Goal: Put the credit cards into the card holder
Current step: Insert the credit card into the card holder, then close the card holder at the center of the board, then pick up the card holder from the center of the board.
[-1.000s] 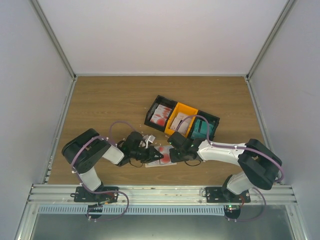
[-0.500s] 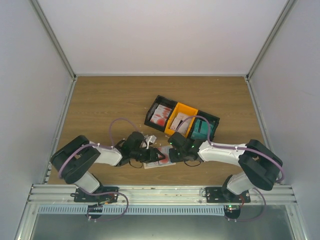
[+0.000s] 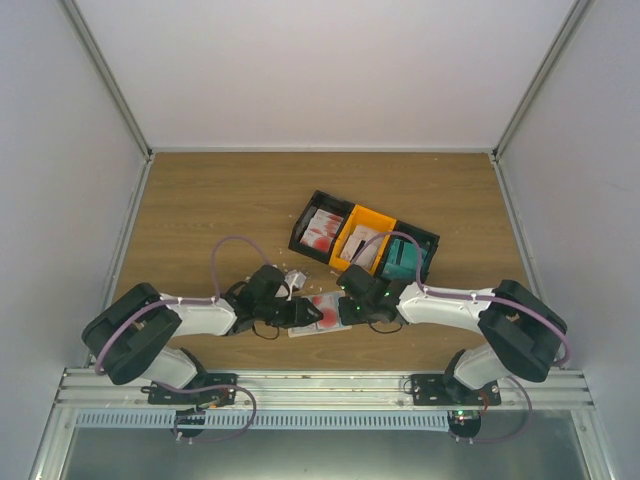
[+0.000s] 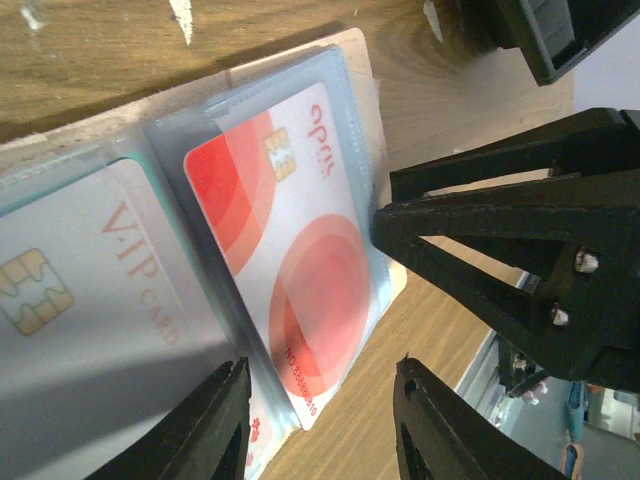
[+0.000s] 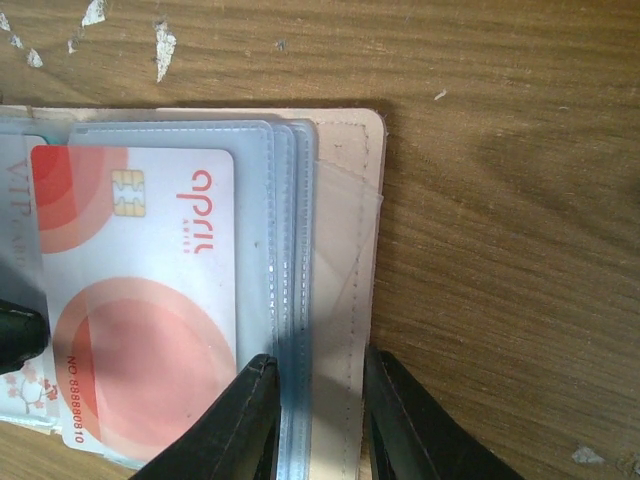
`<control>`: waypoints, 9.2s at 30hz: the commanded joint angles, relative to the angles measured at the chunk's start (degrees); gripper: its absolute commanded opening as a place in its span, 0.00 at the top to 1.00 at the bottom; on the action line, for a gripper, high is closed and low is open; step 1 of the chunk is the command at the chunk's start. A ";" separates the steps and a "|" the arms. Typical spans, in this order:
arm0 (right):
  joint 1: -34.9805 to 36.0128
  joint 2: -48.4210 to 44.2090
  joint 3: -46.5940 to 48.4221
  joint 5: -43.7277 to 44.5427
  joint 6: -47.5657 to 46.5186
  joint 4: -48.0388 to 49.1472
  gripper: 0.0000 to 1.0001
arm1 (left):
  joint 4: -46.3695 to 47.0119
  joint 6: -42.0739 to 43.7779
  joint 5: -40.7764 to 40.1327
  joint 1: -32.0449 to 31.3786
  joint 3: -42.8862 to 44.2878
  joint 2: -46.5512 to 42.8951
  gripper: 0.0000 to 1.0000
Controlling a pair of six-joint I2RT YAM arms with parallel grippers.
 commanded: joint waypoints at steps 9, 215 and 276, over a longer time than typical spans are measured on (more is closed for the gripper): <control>0.91 1.46 -1.88 -1.84 0.35 -2.62 0.75 | -2.94 5.15 -5.44 -2.96 5.60 4.81 0.84; -5.78 14.00 0.55 -39.37 9.94 48.32 0.32 | -37.66 5.48 -17.70 6.38 1.33 -35.91 0.66; -2.47 7.46 17.98 -22.69 -37.09 -2.73 0.99 | -46.19 17.34 -20.30 6.97 15.85 -33.90 0.33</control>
